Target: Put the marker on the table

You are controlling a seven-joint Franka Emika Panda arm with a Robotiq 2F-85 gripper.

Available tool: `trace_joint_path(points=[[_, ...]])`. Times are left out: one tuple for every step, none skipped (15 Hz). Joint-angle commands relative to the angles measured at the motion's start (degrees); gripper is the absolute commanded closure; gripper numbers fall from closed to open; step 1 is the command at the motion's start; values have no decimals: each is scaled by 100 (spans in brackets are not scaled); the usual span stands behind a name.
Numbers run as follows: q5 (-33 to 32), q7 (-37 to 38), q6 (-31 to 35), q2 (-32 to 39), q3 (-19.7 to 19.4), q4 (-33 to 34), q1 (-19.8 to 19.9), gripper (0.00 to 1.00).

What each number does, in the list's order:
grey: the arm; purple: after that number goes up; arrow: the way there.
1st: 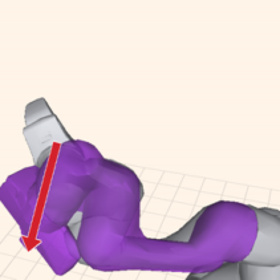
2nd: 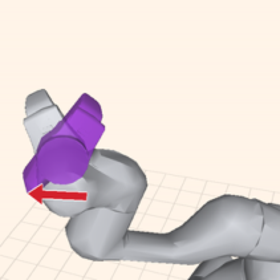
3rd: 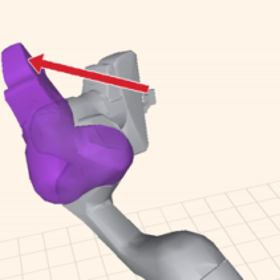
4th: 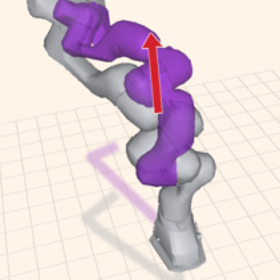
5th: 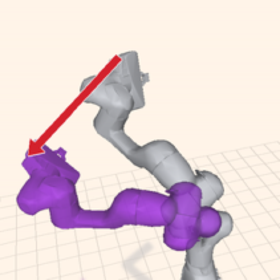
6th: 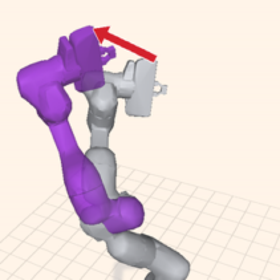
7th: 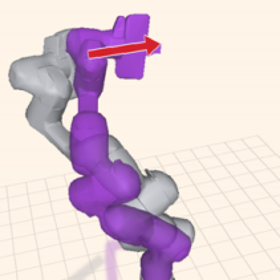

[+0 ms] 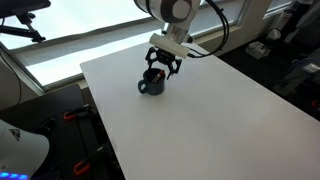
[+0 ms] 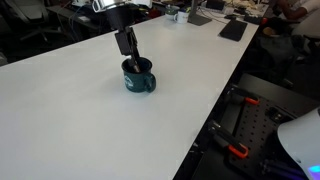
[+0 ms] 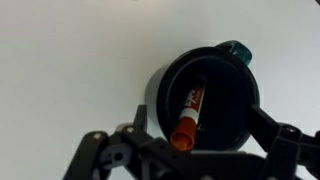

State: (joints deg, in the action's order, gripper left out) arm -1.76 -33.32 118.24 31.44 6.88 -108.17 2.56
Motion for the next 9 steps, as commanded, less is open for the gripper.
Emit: trace_joint_path(points=[[96,146,91,-147,-8,-179,45,0],[33,112,84,-132,-17,-171,37,0],[12,82,79,-112,-14,-161,39,0],[-65,52,159,-102,-28,-175,23,25],[-76,22,154,-78,-20,-158,29,26],[-87,27,130,-47,-24,-128,30,34],[-96,17,120,-24,-24,-111,32,42],[-107,13,117,-2,-26,-99,29,51],[-123,8,134,8,-29,-102,29,58]])
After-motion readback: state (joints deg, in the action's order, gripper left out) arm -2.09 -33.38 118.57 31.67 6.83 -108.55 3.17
